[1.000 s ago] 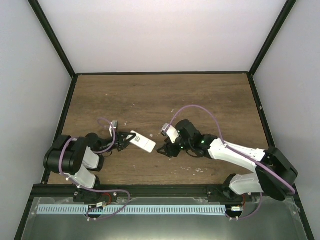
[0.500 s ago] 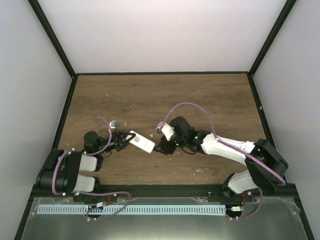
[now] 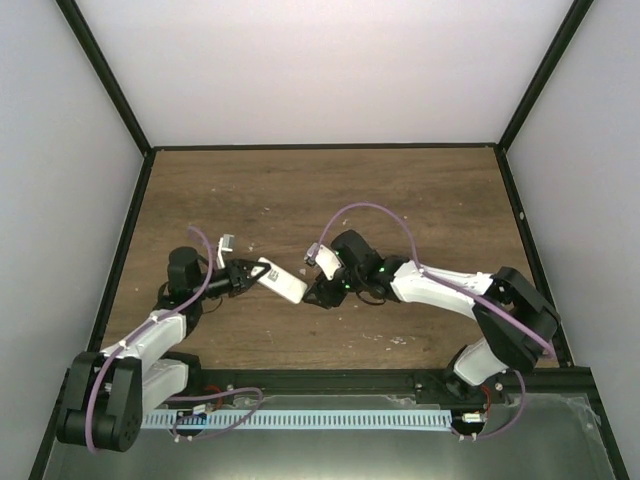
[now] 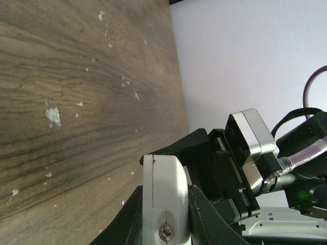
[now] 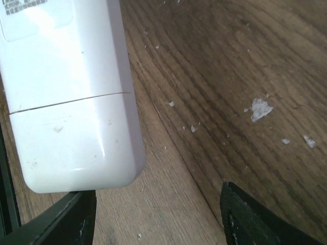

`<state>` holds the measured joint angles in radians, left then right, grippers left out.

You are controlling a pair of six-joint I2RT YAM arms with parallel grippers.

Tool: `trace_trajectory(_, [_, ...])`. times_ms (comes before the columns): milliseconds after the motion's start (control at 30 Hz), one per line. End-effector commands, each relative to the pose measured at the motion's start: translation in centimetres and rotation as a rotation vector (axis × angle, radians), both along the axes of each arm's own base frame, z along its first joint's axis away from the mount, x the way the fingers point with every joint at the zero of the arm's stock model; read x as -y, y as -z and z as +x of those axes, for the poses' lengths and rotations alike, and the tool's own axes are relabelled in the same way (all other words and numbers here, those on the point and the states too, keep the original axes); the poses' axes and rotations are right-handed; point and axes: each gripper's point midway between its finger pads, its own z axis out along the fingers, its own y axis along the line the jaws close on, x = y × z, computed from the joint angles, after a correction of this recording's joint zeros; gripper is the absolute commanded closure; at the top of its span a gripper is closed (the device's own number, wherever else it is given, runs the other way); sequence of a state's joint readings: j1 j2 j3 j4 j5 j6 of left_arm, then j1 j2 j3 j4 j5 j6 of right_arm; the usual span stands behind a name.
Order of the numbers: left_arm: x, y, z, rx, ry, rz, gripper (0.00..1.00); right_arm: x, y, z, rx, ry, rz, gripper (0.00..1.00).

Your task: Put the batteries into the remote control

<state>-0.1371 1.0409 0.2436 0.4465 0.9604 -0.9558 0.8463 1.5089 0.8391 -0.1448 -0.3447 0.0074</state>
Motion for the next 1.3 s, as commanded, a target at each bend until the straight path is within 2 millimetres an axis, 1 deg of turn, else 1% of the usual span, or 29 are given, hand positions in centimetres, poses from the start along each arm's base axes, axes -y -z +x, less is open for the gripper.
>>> trace_trajectory(0, [0.5,1.2,-0.6,-0.030,0.024,0.020,1.00,-1.5,-2.3,0.9,0.049,-0.018,0.052,0.42])
trace_trajectory(200, [1.3,0.4,-0.9,-0.017,0.052,0.012,1.00,-2.1,-2.4,1.5,0.054,-0.019,0.053,0.42])
trace_trajectory(400, [2.1,0.2,-1.4,-0.023,0.072,-0.008,1.00,-2.7,-2.6,2.1,0.063,-0.011,0.065,0.44])
trace_trajectory(533, [2.2,-0.2,-1.5,-0.019,0.073,-0.021,1.00,-2.5,-2.9,2.0,0.067,-0.011,0.069,0.43])
trace_trajectory(667, [2.1,-0.6,-1.3,-0.012,0.063,-0.005,1.00,-1.4,-2.7,0.7,0.070,-0.039,0.061,0.38])
trace_trajectory(800, [1.8,-1.1,-1.0,-0.005,0.048,0.000,1.00,0.3,-1.7,-0.6,0.060,-0.046,0.023,0.35])
trace_trajectory(933, [0.9,-1.3,-0.6,0.009,0.028,0.007,1.00,1.4,-1.8,-2.6,0.049,-0.094,0.034,0.33])
trace_trajectory(967, [0.6,-0.9,-0.7,-0.011,0.026,0.013,1.00,1.5,-1.9,-3.3,0.043,-0.125,0.043,0.31])
trace_trajectory(1033, [0.0,-0.7,-0.6,-0.018,0.020,0.017,1.00,1.5,-1.9,-4.4,0.021,-0.177,0.064,0.30])
trace_trajectory(1100, [-0.3,-0.8,-0.6,-0.014,0.023,0.016,1.00,1.0,-2.2,-5.3,-0.012,-0.223,0.093,0.29])
trace_trajectory(1167, [-0.2,-1.2,-0.8,-0.001,0.043,0.012,1.00,0.7,-2.0,-5.3,-0.030,-0.232,0.092,0.28])
trace_trajectory(1267, [0.2,-1.9,-1.5,0.029,0.092,0.004,1.00,0.5,-1.8,-4.9,-0.042,-0.223,0.071,0.27])
